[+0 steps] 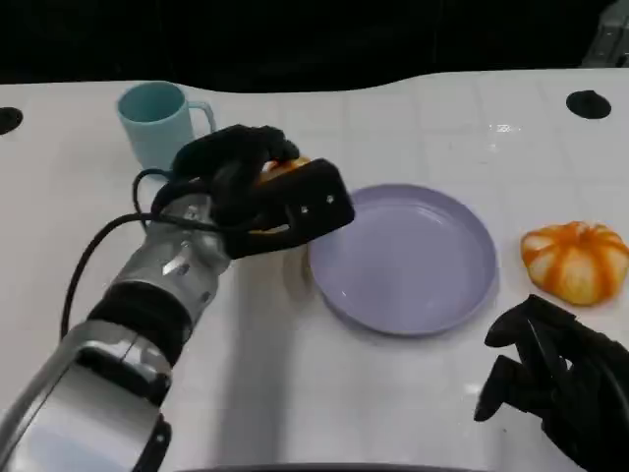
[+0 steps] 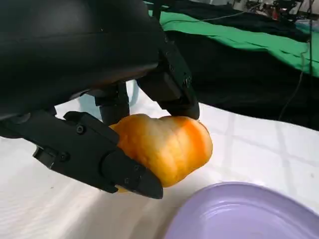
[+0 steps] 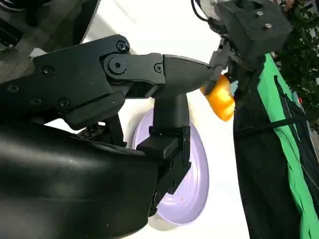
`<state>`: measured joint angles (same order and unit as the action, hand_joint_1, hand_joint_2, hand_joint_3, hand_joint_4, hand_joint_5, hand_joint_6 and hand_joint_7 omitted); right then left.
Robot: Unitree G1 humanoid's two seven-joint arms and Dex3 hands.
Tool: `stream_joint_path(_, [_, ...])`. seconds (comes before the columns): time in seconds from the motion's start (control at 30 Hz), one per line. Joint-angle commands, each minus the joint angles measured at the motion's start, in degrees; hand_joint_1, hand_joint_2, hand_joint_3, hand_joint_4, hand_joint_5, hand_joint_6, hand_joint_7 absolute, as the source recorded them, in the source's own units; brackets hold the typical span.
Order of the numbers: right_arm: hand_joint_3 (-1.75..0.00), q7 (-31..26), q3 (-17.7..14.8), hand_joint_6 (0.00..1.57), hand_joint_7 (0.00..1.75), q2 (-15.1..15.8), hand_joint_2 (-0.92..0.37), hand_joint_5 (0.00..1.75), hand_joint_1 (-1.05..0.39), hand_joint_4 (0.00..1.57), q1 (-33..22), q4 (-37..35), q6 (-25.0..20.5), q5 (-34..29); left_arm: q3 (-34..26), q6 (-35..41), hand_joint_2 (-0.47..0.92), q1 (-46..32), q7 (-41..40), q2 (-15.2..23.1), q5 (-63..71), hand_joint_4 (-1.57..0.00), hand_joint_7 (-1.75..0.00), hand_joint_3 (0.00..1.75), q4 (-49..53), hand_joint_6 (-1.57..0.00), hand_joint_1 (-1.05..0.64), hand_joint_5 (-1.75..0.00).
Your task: Grasp the bread from the table and place it into the plate.
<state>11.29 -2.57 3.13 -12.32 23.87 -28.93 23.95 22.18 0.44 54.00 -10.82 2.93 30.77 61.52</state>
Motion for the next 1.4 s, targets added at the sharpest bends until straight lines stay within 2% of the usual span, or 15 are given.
stream_joint_path(0.03, [-0.43, -0.2, -0.3, 0.49, 1.62, 0.5, -0.92, 1.75, -0.44, 0.62, -0.1, 0.0, 0.3, -0.1, 0.9, 0.7, 0.92, 3.0, 0.6, -0.9, 0.8, -0.80, -0.21, 0.31, -1.7, -0.99, -0.28, -1.75])
stream_joint_path(0.23, [-0.43, -0.1, -0.1, 0.48, 1.62, 0.5, -0.92, 1.75, -0.44, 0.62, -0.3, 0.1, 0.5, -0.3, 4.0, -3.0, 0.92, 3.8, 1.5, -2.6, 2.7, -0.83, -0.27, 0.30, -2.2, -1.10, -0.28, -1.75])
stream_joint_path(0.37, [-0.45, 0.2, -0.1, 0.47, 1.63, 0.5, -0.92, 1.75, -0.44, 0.61, -0.3, 0.0, 0.8, -0.2, 5.5, -6.7, 0.89, 3.5, 1.0, -4.0, 3.4, -0.88, -0.29, 0.27, -1.3, -1.08, -0.26, -1.75])
stream_joint_path(0.47, [-0.46, 0.0, 0.0, 0.47, 1.63, 0.4, -0.92, 1.75, -0.43, 0.62, -0.5, 0.4, 0.6, -0.1, 7.0, -8.4, 0.88, 3.5, 0.8, -5.0, 4.6, -0.83, -0.30, 0.25, 0.2, -1.08, -0.27, -1.74])
stream_joint_path(0.7, [-0.46, 0.1, 0.1, 0.47, 1.63, 0.5, -0.92, 1.75, -0.44, 0.62, -0.5, 0.2, 0.7, -0.3, 7.2, -7.4, 0.91, 4.8, 1.2, -8.8, 4.6, -0.81, -0.29, 0.25, 5.4, -1.06, -0.28, -1.75])
stream_joint_path(0.73, [-0.45, 0.2, 0.1, 0.47, 1.62, 0.5, -0.92, 1.75, -0.44, 0.62, -0.5, 0.2, 0.7, -0.2, 7.5, -7.5, 0.92, 5.0, 0.9, -9.0, 4.9, -0.81, -0.47, 0.27, 6.1, -1.03, -0.28, -1.75])
stream_joint_path(0.77, [-0.45, 0.2, 0.0, 0.47, 1.62, 0.4, -0.92, 1.75, -0.44, 0.61, -0.5, 0.1, 0.8, 0.0, 7.7, -7.5, 0.92, 5.1, 0.9, -9.3, 5.2, -0.82, -0.82, 0.29, 6.6, -0.91, -0.27, -1.75])
stream_joint_path(0.8, [-0.45, 0.4, 0.0, 0.47, 1.62, 0.3, -0.92, 1.75, -0.44, 0.61, -0.6, -0.1, 1.0, 0.2, 7.9, -7.3, 0.92, 5.2, 0.8, -9.6, 5.2, -0.83, -1.03, 0.31, 7.2, -0.83, -0.27, -1.75])
stream_joint_path(0.87, [-0.45, 0.5, -0.1, 0.47, 1.62, 0.3, -0.92, 1.75, -0.43, 0.61, -0.6, -0.2, 1.2, 0.3, 8.2, -7.2, 0.92, 5.4, 0.7, -10.1, 5.5, -0.83, -1.18, 0.32, 8.0, -0.75, -0.26, -1.75])
stream_joint_path(0.9, [-0.45, 0.5, 0.0, 0.48, 1.62, 0.2, -0.92, 1.75, -0.43, 0.62, -0.6, -0.1, 1.2, 0.2, 8.6, -7.5, 0.91, 5.3, 0.4, -10.3, 5.9, -0.80, -1.00, 0.27, 8.2, -0.78, -0.25, -1.75])
stream_joint_path(0.97, [-0.45, 0.4, 0.2, 0.48, 1.61, 0.3, -0.92, 1.75, -0.44, 0.62, -0.7, -0.1, 1.3, 0.0, 9.3, -8.0, 0.90, 5.1, -0.6, -10.5, 6.6, -0.80, -0.92, 0.20, 8.7, -0.84, -0.24, -1.75])
stream_joint_path(1.17, [-0.45, 0.5, 0.3, 0.48, 1.62, 0.2, -0.92, 1.75, -0.44, 0.62, -0.7, -0.2, 1.5, 0.1, 10.0, -7.5, 0.92, 4.9, -1.5, -11.5, 7.3, -0.78, -0.75, 0.13, 10.3, -0.84, -0.24, -1.75])
stream_joint_path(1.27, [-0.45, 0.3, 0.4, 0.48, 1.62, 0.0, -0.92, 1.75, -0.44, 0.62, -0.7, -0.2, 1.5, 0.1, 10.2, -7.6, 0.92, 4.9, -2.0, -11.8, 7.4, -0.79, -0.88, 0.12, 10.8, -0.85, -0.23, -1.75])
stream_joint_path(1.33, [-0.45, 0.4, 0.5, 0.48, 1.62, 0.1, -0.92, 1.75, -0.44, 0.62, -0.7, -0.3, 1.7, 0.0, 9.9, -7.9, 0.92, 4.8, -2.4, -12.0, 7.1, -0.80, -1.07, 0.06, 11.1, -0.78, -0.23, -1.75])
stream_joint_path(1.4, [-0.45, 0.3, 0.5, 0.48, 1.62, 0.1, -0.92, 1.75, -0.44, 0.62, -0.7, -0.3, 1.7, 0.0, 9.5, -8.6, 0.90, 4.6, -2.6, -12.2, 6.6, -0.77, -1.10, 0.03, 11.4, -0.75, -0.23, -1.75])
